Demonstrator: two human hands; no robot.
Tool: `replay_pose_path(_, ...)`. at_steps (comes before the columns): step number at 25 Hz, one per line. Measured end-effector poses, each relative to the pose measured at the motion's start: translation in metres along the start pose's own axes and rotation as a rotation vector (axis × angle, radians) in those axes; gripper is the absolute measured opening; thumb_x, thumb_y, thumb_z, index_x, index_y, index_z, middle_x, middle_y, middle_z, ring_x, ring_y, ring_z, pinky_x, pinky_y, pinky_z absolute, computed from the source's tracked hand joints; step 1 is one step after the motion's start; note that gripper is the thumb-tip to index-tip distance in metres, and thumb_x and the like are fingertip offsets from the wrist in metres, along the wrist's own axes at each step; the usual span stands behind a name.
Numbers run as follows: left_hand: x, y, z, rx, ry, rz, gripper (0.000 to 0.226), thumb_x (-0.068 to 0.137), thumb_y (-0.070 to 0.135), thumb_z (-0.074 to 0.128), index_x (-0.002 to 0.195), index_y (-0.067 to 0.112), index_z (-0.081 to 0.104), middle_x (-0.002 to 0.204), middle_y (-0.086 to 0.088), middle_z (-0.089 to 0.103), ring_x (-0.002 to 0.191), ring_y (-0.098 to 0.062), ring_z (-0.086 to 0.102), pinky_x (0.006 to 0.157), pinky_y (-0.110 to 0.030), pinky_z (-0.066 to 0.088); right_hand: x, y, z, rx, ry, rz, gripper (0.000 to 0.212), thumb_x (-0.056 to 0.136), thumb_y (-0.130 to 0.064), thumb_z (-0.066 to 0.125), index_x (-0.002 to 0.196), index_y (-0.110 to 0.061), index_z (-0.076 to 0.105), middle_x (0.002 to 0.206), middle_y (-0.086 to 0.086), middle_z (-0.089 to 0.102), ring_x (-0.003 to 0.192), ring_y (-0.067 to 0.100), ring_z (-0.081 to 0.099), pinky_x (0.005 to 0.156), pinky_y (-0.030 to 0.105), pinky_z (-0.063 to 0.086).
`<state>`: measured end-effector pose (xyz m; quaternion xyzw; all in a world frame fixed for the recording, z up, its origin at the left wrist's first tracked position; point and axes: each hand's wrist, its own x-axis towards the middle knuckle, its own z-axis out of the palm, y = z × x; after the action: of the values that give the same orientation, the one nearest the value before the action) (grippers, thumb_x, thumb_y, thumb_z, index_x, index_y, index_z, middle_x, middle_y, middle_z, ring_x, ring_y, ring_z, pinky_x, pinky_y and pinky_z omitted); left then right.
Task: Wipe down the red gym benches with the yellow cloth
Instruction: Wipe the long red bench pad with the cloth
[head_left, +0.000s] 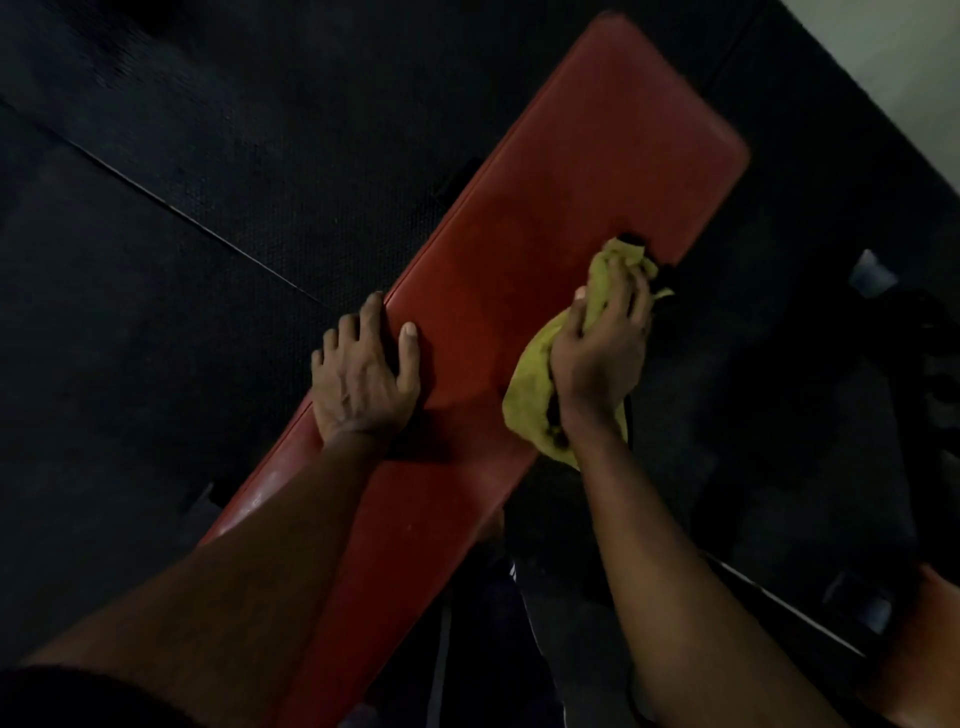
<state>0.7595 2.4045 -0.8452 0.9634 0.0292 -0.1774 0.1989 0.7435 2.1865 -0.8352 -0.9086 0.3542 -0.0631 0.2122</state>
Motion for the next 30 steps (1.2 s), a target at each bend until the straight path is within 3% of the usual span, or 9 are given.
replay_pose_path(3, -0.002, -0.002, -0.002, -0.022, -0.008, 0.006, 0.064, 0.101, 0.057, 0.029, 0.15, 0.016, 0.038, 0.129, -0.016, 0.057, 0.115, -0.034, 0.054, 0.097, -0.052, 0.042, -0.014, -0.003, -0.005, -0.18, -0.26, -0.498, 0.05, 0.1, -0.034, 0.051, 0.149, -0.023, 0.046, 0.151, 0.0, 0.045, 0.133, 0.026, 0.048, 0.115, 0.05, 0.034)
replay_pose_path(5, -0.002, -0.003, -0.003, -0.033, -0.004, 0.013, 0.066, 0.1, 0.058, 0.027, 0.151, 0.017, 0.037, 0.128, -0.014, 0.058, 0.114, -0.033, 0.054, 0.097, -0.051, 0.042, 0.004, -0.002, -0.007, -0.174, -0.364, -0.656, 0.053, 0.097, -0.03, 0.055, 0.149, -0.024, 0.047, 0.152, -0.001, 0.044, 0.136, 0.024, 0.046, 0.117, 0.05, 0.032)
replay_pose_path(11, -0.002, -0.007, 0.0, -0.019, -0.002, 0.054, 0.065, 0.103, 0.056, 0.029, 0.158, 0.021, 0.026, 0.141, -0.01, 0.052, 0.116, -0.031, 0.054, 0.093, -0.048, 0.043, 0.043, -0.057, 0.021, -0.25, -0.254, -0.459, 0.049, 0.102, -0.043, 0.043, 0.149, -0.026, 0.043, 0.152, -0.002, 0.042, 0.135, 0.024, 0.048, 0.119, 0.049, 0.03)
replay_pose_path(15, -0.003, -0.007, 0.002, 0.049, -0.015, 0.16, 0.059, 0.106, 0.051, 0.027, 0.16, 0.027, 0.018, 0.155, -0.008, 0.042, 0.125, -0.032, 0.051, 0.095, -0.05, 0.045, 0.066, -0.066, 0.016, -0.354, -0.457, -0.855, 0.052, 0.102, -0.041, 0.044, 0.152, -0.029, 0.038, 0.156, -0.002, 0.038, 0.136, 0.032, 0.044, 0.12, 0.05, 0.028)
replay_pose_path(17, -0.003, -0.009, 0.004, 0.073, -0.012, 0.195, 0.057, 0.107, 0.049, 0.027, 0.16, 0.029, 0.019, 0.159, -0.006, 0.037, 0.127, -0.032, 0.049, 0.095, -0.051, 0.044, 0.089, -0.079, 0.021, -0.348, -0.471, -0.875, 0.049, 0.099, -0.038, 0.047, 0.148, -0.029, 0.043, 0.152, -0.003, 0.041, 0.133, 0.03, 0.048, 0.119, 0.048, 0.03)
replay_pose_path(21, -0.002, -0.01, 0.006, 0.076, 0.011, 0.203, 0.056, 0.107, 0.048, 0.031, 0.159, 0.03, 0.021, 0.159, -0.005, 0.037, 0.126, -0.031, 0.048, 0.094, -0.05, 0.044, 0.091, -0.108, 0.043, -0.396, -0.3, -0.81, 0.038, 0.096, -0.038, 0.051, 0.128, -0.019, 0.061, 0.134, 0.0, 0.056, 0.123, 0.03, 0.053, 0.116, 0.048, 0.033)
replay_pose_path(26, -0.002, -0.009, 0.005, 0.058, 0.027, 0.186, 0.056, 0.106, 0.049, 0.03, 0.158, 0.03, 0.027, 0.157, -0.004, 0.04, 0.121, -0.031, 0.051, 0.09, -0.049, 0.044, 0.092, -0.107, 0.037, -0.327, -0.588, -1.243, 0.037, 0.097, -0.044, 0.05, 0.125, -0.022, 0.063, 0.129, -0.001, 0.059, 0.114, 0.029, 0.055, 0.108, 0.044, 0.039)
replay_pose_path(28, -0.003, -0.011, 0.006, 0.065, 0.024, 0.181, 0.056, 0.106, 0.05, 0.03, 0.159, 0.031, 0.026, 0.157, -0.004, 0.04, 0.12, -0.031, 0.051, 0.09, -0.048, 0.044, 0.112, -0.109, 0.035, -0.273, -0.682, -1.25, 0.039, 0.096, -0.045, 0.052, 0.127, -0.024, 0.063, 0.13, -0.002, 0.058, 0.114, 0.024, 0.056, 0.103, 0.039, 0.04)
replay_pose_path(30, -0.004, -0.01, 0.006, 0.068, 0.013, 0.172, 0.057, 0.106, 0.05, 0.028, 0.16, 0.032, 0.022, 0.158, -0.003, 0.038, 0.122, -0.029, 0.05, 0.091, -0.047, 0.044, 0.14, -0.111, 0.037, -0.243, -0.665, -1.178, 0.041, 0.096, -0.045, 0.054, 0.128, -0.022, 0.064, 0.131, 0.0, 0.058, 0.113, 0.023, 0.058, 0.098, 0.036, 0.043)
